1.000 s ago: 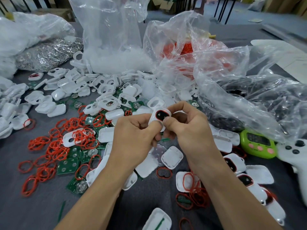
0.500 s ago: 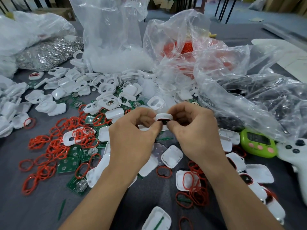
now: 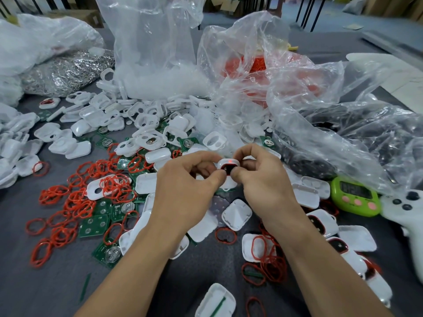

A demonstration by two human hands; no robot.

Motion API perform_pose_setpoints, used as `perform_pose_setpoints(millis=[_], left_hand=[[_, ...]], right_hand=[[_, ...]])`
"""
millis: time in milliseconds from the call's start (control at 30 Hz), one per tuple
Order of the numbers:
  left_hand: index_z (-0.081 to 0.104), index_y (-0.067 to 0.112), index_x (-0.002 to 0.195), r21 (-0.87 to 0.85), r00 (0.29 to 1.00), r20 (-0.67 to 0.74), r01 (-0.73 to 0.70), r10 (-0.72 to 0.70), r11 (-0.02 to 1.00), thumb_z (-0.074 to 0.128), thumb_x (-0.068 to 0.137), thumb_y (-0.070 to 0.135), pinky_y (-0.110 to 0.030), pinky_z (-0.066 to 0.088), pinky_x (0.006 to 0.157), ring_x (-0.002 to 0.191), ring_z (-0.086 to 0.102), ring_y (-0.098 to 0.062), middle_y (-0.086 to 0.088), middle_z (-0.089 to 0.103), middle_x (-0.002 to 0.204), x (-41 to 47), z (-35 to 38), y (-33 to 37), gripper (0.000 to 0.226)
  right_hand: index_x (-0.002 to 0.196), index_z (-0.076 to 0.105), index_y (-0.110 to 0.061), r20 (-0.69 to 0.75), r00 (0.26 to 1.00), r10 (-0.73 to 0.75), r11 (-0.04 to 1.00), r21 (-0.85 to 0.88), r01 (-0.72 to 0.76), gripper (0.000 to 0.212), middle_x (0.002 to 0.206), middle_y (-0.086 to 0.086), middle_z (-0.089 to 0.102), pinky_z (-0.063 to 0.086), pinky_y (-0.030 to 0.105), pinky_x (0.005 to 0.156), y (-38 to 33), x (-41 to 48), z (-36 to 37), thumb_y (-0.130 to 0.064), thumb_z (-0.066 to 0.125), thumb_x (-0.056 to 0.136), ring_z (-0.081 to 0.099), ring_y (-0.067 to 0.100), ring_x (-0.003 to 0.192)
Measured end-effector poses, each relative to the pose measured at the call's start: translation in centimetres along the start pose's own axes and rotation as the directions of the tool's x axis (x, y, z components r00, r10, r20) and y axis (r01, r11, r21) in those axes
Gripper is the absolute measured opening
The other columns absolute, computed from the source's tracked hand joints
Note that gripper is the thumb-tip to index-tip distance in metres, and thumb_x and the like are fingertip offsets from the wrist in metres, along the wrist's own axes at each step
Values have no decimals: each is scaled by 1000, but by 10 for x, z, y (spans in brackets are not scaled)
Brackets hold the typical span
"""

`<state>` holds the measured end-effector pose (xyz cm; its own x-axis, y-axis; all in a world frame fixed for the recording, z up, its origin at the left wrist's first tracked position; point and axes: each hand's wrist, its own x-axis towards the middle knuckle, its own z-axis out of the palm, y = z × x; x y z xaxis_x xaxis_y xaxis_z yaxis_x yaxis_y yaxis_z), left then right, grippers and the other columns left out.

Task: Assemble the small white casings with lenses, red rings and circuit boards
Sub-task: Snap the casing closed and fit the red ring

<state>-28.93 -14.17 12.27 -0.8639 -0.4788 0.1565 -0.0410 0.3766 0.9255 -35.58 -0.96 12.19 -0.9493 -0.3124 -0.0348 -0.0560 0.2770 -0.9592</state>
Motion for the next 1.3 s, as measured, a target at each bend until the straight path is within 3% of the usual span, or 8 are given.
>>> perform_pose_setpoints(millis=[67, 167, 333, 533, 667, 900, 1067, 1300], left_hand=[[79, 34, 85, -28, 1000, 13, 15, -15, 1000, 79, 79, 16, -19, 49, 62, 66, 66, -7, 10, 74, 71, -1, 0, 1, 19], [79, 41, 87, -86, 998, 39, 51, -47, 995, 75, 84, 18, -23, 51, 58, 64, 66, -11, 10, 75, 71, -2, -1, 2, 23], [82, 35, 82, -197, 994, 38, 105, -99, 975, 77, 76, 30, -17, 48, 55, 57, 62, -5, 6, 74, 67, -1, -1, 5, 9], [82, 28, 72, -274, 986, -56, 133, -154, 952, 89, 76, 25, -16, 41, 45, 46, 54, -6, 3, 69, 56, 1, 0, 4, 9], [83, 28, 81, -304, 986, 6, 158, -164, 939, 84, 81, 20, -14, 39, 44, 46, 54, -4, 3, 69, 56, 0, -1, 3, 8], [84, 23, 89, -313, 993, 80, 102, -81, 944, 80, 84, 8, -17, 47, 55, 54, 60, -5, -2, 77, 71, -1, -3, 6, 17], [84, 23, 90, -291, 993, 42, 114, -107, 950, 78, 86, 10, -15, 45, 52, 52, 60, -6, 1, 74, 64, 1, -2, 4, 15], [83, 27, 92, -260, 994, 35, 109, -103, 960, 79, 87, 15, -15, 45, 52, 54, 63, -7, 1, 74, 65, 1, -1, 2, 14]], right_hand=[[84, 63, -31, 22, 1000, 15, 998, 62, -17, 23, 70, 5, 66, 38, 32, 57, -3, 0, -1, -8, 67, 86, 46, 10, 54], [80, 66, -34, 80, 996, 28, 988, 151, -40, 29, 70, -3, 65, 39, 24, 55, -5, 1, -3, -6, 69, 89, 50, 8, 56], [87, 66, -25, 112, 994, -13, 985, 173, -6, 19, 70, -4, 64, 39, 18, 52, -7, 0, -4, -7, 69, 90, 49, 5, 56], [99, 63, -24, 220, 974, -44, 981, 196, 1, 31, 79, 0, 68, 46, 26, 59, -10, -6, -3, 3, 63, 82, 55, 12, 64], [93, 64, -26, 204, 979, -13, 967, 251, -40, 36, 77, -3, 67, 53, 31, 62, -10, -6, -2, 6, 64, 77, 60, 12, 62], [72, 68, -28, 153, 988, 10, 939, 338, -62, 50, 68, 1, 68, 52, 25, 55, -9, -1, -2, 21, 65, 68, 61, 12, 58], [78, 70, -32, 156, 988, -11, 945, 323, -40, 32, 74, 5, 70, 55, 30, 63, -9, -2, -1, -2, 72, 67, 62, 16, 65], [85, 70, -25, 143, 990, -1, 950, 309, -44, 39, 74, 4, 70, 52, 23, 58, -9, -1, -4, 14, 70, 80, 61, 15, 63]])
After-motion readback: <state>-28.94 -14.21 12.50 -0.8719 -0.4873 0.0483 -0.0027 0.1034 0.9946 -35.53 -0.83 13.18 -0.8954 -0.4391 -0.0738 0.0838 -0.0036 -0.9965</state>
